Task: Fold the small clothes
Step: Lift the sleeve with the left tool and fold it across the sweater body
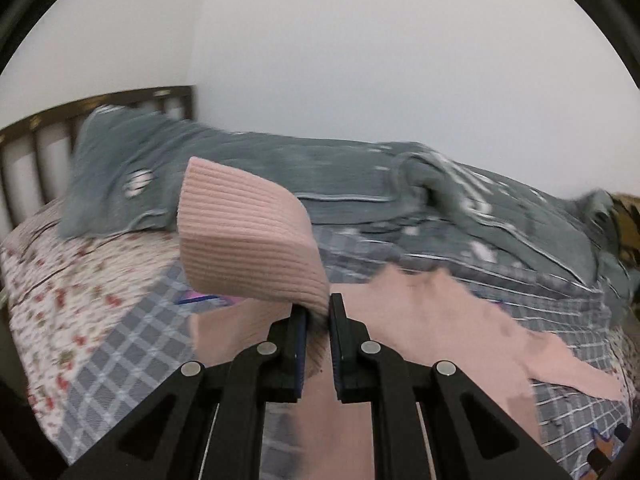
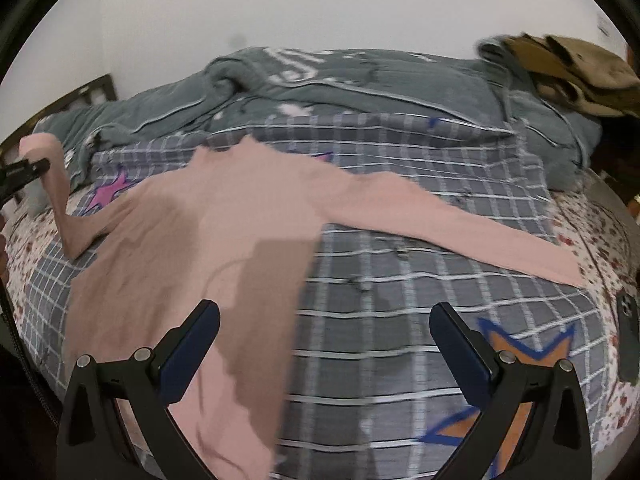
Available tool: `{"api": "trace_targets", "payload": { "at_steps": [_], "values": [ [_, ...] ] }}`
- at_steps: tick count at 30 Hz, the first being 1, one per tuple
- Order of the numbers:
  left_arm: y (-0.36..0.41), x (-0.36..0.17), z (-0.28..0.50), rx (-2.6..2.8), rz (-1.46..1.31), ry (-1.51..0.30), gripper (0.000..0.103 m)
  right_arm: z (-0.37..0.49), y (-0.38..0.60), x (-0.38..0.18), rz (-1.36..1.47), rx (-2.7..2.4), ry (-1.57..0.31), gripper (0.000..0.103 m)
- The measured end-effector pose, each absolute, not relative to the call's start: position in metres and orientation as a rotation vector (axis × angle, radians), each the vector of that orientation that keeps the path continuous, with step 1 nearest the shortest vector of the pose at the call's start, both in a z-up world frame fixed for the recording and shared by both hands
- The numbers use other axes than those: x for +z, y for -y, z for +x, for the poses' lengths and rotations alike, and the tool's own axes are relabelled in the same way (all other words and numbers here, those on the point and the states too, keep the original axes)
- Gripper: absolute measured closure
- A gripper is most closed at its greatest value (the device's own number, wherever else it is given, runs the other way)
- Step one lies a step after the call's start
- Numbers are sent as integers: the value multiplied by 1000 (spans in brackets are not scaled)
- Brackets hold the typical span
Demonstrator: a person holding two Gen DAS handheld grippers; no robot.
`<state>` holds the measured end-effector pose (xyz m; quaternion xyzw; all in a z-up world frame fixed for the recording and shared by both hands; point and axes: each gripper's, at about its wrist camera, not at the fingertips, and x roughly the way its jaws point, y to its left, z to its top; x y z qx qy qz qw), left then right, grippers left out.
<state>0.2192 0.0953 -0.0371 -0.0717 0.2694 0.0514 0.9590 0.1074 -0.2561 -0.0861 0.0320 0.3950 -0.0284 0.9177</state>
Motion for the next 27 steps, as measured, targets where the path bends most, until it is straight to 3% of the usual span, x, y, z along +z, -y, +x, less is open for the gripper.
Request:
{"api": "trace_targets", "payload": {
  "at_steps": [12,27],
  "values": [
    [92,-83,259,-141,-17,-661,92,92,355,-107,138,-179,-822,0],
    [144,-154,279,-186,30,-826,88,97,401,-144,161,-229,-885,0]
  ]
}}
